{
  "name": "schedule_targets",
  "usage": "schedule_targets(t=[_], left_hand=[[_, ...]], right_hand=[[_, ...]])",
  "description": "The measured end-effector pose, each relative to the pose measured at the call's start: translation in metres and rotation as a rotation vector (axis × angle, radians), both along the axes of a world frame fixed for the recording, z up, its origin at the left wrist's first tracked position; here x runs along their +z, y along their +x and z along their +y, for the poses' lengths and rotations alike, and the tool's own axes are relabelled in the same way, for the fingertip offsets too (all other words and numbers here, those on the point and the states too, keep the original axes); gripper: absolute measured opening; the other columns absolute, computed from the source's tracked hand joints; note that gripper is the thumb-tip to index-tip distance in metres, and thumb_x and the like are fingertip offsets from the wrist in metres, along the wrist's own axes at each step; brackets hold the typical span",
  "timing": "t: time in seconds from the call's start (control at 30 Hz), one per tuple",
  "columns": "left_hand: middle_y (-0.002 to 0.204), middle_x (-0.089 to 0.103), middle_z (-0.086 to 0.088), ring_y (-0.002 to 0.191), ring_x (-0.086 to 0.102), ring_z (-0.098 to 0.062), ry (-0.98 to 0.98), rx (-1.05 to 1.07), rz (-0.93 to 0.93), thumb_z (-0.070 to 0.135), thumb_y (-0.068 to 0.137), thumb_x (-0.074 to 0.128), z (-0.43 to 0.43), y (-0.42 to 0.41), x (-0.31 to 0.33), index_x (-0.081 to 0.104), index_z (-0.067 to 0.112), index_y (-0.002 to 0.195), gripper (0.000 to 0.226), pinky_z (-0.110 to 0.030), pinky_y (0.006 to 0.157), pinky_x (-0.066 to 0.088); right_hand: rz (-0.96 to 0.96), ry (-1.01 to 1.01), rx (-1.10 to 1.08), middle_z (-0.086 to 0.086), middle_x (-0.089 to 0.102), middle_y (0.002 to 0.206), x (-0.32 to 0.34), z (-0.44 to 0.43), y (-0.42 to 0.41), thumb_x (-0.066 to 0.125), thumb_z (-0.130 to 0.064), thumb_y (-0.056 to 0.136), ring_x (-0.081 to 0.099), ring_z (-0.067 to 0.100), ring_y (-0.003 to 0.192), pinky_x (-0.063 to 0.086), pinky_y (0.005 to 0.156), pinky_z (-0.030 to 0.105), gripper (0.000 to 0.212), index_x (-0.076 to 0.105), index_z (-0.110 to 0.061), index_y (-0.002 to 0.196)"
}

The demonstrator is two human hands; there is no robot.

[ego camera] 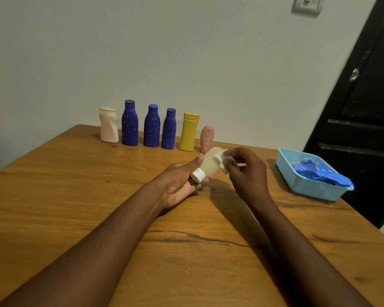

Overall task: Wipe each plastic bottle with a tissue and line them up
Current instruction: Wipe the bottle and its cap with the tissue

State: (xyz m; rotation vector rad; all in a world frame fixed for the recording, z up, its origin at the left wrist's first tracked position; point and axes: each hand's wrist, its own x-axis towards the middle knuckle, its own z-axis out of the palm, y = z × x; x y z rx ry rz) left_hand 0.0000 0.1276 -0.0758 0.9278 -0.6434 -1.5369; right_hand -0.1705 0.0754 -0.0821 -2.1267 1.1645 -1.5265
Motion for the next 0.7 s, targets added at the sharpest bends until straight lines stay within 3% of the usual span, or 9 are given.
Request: schedule_targets(t=[0.17,0.23,0.3,0.37,0.4,0.5,0.57,0.63,0.7], left_hand=[[0.119,0.067,-0.029,0.102,0.073,-0.032,0.009,0.013,-0.036,0.029,0.106,0.056,0.0,0.0,0.0,0.055,-0.003,0.131,0.041,-0.033,0.074,0.064],[0.122,0.067,-0.024,0.094,0.073,-0.026,-0.025,0.036,-0.229,0.033,0.11,0.046,-0.001,-0.002,-0.001,0.049,0.004,0.143,0.044,-0.034,0.076,0.064],[0.143,0.055,-0.011,0.106,0.07,-0.025,-0.135,0.031,-0.488,0.039,0.111,0.041,-0.003,-0.006,-0.004,0.031,0.025,0.16,0.052,-0.032,0.075,0.065],[0.146,0.042,0.003,0.117,0.065,-0.027,-0.255,-0.003,-0.662,0.047,0.109,0.044,-0.005,-0.009,-0.008,0.014,0.043,0.163,0.062,-0.026,0.067,0.061],[0.144,0.046,0.005,0.113,0.067,-0.026,-0.287,-0.021,-0.699,0.052,0.106,0.048,-0.006,-0.01,-0.01,0.015,0.045,0.161,0.065,-0.026,0.066,0.06],[0.129,0.066,-0.005,0.099,0.07,-0.02,-0.271,-0.062,-0.609,0.056,0.101,0.056,-0.006,-0.01,-0.011,0.041,0.031,0.155,0.061,-0.031,0.071,0.06],[0.126,0.072,-0.007,0.109,0.071,-0.019,-0.24,-0.095,-0.442,0.053,0.102,0.055,-0.004,-0.009,-0.008,0.057,0.022,0.144,0.052,-0.032,0.082,0.06],[0.126,0.074,-0.008,0.118,0.07,-0.022,-0.196,-0.089,-0.254,0.051,0.104,0.051,-0.003,-0.009,-0.007,0.061,0.016,0.138,0.05,-0.04,0.098,0.058],[0.123,0.074,-0.013,0.117,0.07,-0.027,-0.136,-0.045,-0.101,0.051,0.105,0.047,-0.004,-0.007,-0.005,0.059,0.013,0.138,0.052,-0.045,0.101,0.057]], right_hand=[[-0.268,0.271,0.103,-0.009,0.072,0.105,-0.002,0.001,0.003,0.066,-0.013,0.093,0.066,0.01,0.095,0.057,0.073,0.024,0.023,0.071,-0.024,0.113],[-0.333,0.364,0.159,-0.005,0.073,0.105,-0.004,0.002,0.006,0.066,-0.011,0.093,0.068,0.015,0.099,0.057,0.074,0.026,0.023,0.071,-0.022,0.112],[-0.362,0.42,0.205,-0.001,0.073,0.104,-0.006,0.005,0.01,0.066,-0.008,0.092,0.07,0.02,0.1,0.061,0.079,0.037,0.023,0.071,-0.02,0.112],[-0.392,0.448,0.254,0.002,0.074,0.102,-0.005,0.009,0.014,0.066,-0.005,0.091,0.071,0.022,0.098,0.061,0.083,0.044,0.024,0.072,-0.018,0.111],[-0.403,0.455,0.275,0.003,0.074,0.102,-0.005,0.011,0.015,0.065,-0.003,0.091,0.071,0.023,0.099,0.06,0.084,0.046,0.025,0.072,-0.017,0.111],[-0.426,0.457,0.344,0.004,0.075,0.103,-0.001,0.015,0.016,0.064,-0.001,0.091,0.071,0.025,0.099,0.06,0.085,0.047,0.026,0.072,-0.015,0.111],[-0.343,0.36,0.321,0.0,0.075,0.101,-0.001,0.016,0.017,0.064,-0.002,0.091,0.071,0.021,0.096,0.06,0.083,0.042,0.025,0.073,-0.016,0.11],[-0.181,0.196,0.257,-0.005,0.075,0.098,-0.002,0.017,0.02,0.066,-0.005,0.09,0.069,0.015,0.094,0.061,0.08,0.038,0.023,0.075,-0.018,0.107],[-0.087,0.09,0.225,-0.008,0.074,0.098,-0.003,0.018,0.022,0.069,-0.006,0.088,0.067,0.011,0.093,0.06,0.077,0.036,0.021,0.077,-0.019,0.103]])
